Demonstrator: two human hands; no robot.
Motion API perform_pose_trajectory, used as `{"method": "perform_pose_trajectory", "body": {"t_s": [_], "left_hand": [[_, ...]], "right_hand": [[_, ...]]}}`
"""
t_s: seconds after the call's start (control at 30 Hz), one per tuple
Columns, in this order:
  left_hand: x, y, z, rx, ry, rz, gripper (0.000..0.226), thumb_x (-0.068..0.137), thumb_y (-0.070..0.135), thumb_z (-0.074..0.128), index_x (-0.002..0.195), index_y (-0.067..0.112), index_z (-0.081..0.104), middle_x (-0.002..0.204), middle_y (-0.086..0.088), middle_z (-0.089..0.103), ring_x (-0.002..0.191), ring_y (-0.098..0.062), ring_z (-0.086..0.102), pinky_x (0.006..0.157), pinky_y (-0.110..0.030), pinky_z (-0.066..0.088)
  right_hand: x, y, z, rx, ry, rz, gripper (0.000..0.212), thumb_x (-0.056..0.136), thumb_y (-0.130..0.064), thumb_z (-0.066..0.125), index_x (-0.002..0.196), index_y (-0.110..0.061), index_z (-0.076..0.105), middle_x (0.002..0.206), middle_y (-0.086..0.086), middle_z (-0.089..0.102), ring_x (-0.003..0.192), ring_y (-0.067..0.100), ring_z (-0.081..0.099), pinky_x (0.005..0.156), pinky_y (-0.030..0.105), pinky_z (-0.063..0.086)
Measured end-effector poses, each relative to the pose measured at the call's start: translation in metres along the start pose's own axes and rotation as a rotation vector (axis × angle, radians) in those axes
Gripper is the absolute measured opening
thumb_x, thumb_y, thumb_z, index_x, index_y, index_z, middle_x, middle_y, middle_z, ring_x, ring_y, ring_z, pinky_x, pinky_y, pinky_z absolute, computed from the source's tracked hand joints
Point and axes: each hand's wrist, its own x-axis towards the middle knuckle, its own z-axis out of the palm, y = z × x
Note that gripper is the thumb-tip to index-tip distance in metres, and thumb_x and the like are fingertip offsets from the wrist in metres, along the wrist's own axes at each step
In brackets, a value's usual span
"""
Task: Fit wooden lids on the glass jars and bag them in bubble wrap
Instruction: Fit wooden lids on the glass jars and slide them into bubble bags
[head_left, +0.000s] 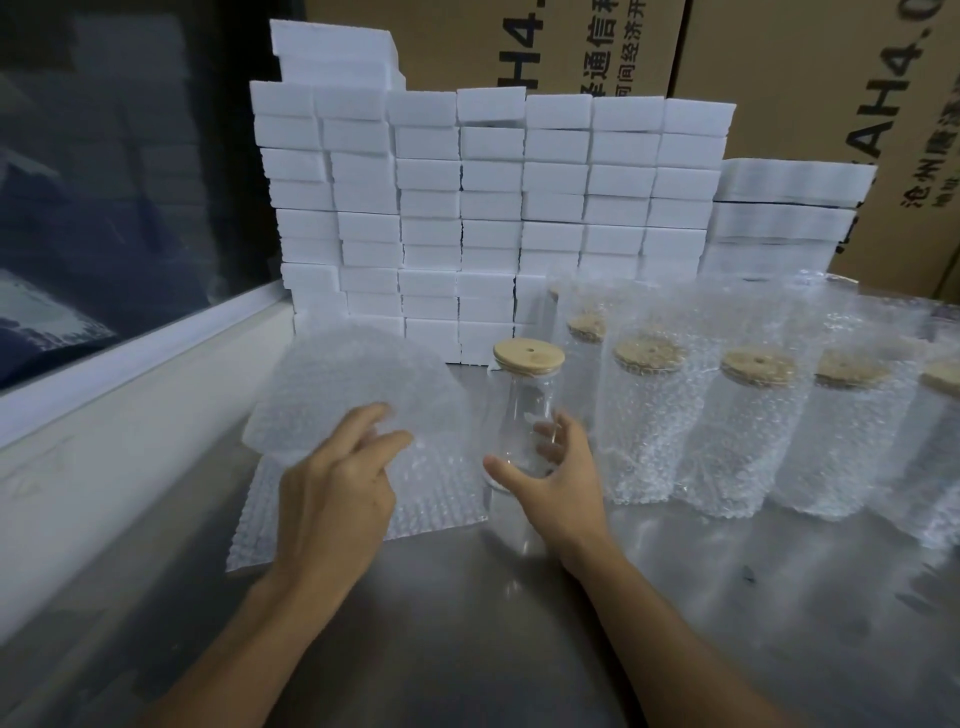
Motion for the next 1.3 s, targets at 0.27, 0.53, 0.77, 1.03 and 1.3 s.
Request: {"method": "perform_pose_trajectory", "body": {"t_s": [0.27, 0.53, 0.77, 1.03, 1.3], "left_hand": [[-0.008, 0.001, 0.011, 0.118, -0.273, -0.294, 0.064, 0.082, -0.004, 0.058, 0.141, 0.019, 0.051, 0.149, 0.007, 0.045, 0.087, -0.030, 0.068, 0.071, -0.038, 0.051], [-0.013, 0.002, 0.012, -0.275, -0.385, -0.379, 0.060, 0.082, 0.011, 0.062, 0.138, 0.028, 0.052, 0.119, 0.002, 0.067, 0.095, -0.019, 0.066, 0.082, -0.026, 0.049], [-0.014, 0.000, 0.025, -0.539, -0.391, -0.445, 0.081, 0.080, -0.004, 0.064, 0.133, 0.054, 0.045, 0.080, 0.004, 0.067, 0.048, -0.011, 0.056, 0.050, -0.020, 0.048], [-0.016, -0.003, 0.023, -0.570, -0.380, -0.417, 0.085, 0.081, -0.001, 0.071, 0.146, 0.040, 0.035, 0.141, 0.031, 0.043, 0.098, 0.018, 0.055, 0.083, -0.007, 0.047], [-0.016, -0.006, 0.024, -0.442, -0.408, -0.415, 0.093, 0.076, 0.010, 0.066, 0.146, 0.051, 0.021, 0.152, 0.020, 0.037, 0.136, -0.002, 0.037, 0.108, -0.024, 0.034]], "right_hand": [[-0.033, -0.032, 0.005, 0.311, 0.006, -0.007, 0.065, 0.065, -0.039, 0.088, 0.120, -0.028, 0.056, 0.111, 0.003, 0.066, 0.093, 0.011, 0.067, 0.074, 0.016, 0.052], [-0.075, -0.070, 0.044, 0.907, -0.311, 0.124, 0.062, 0.064, -0.039, 0.080, 0.107, 0.002, 0.066, 0.092, 0.012, 0.073, 0.088, 0.023, 0.071, 0.082, 0.032, 0.057], [-0.063, -0.064, 0.029, 0.929, -0.351, 0.249, 0.071, 0.065, -0.046, 0.078, 0.116, 0.001, 0.063, 0.105, 0.016, 0.069, 0.097, 0.025, 0.067, 0.082, 0.030, 0.054], [-0.055, -0.042, 0.021, 0.530, -0.308, 0.001, 0.075, 0.066, -0.016, 0.088, 0.128, -0.030, 0.049, 0.120, -0.022, 0.069, 0.117, -0.005, 0.061, 0.090, 0.014, 0.053], [-0.055, -0.034, 0.029, 0.269, -0.270, -0.148, 0.067, 0.071, -0.008, 0.091, 0.129, -0.003, 0.057, 0.121, 0.009, 0.070, 0.115, 0.022, 0.067, 0.100, 0.046, 0.053]]}}
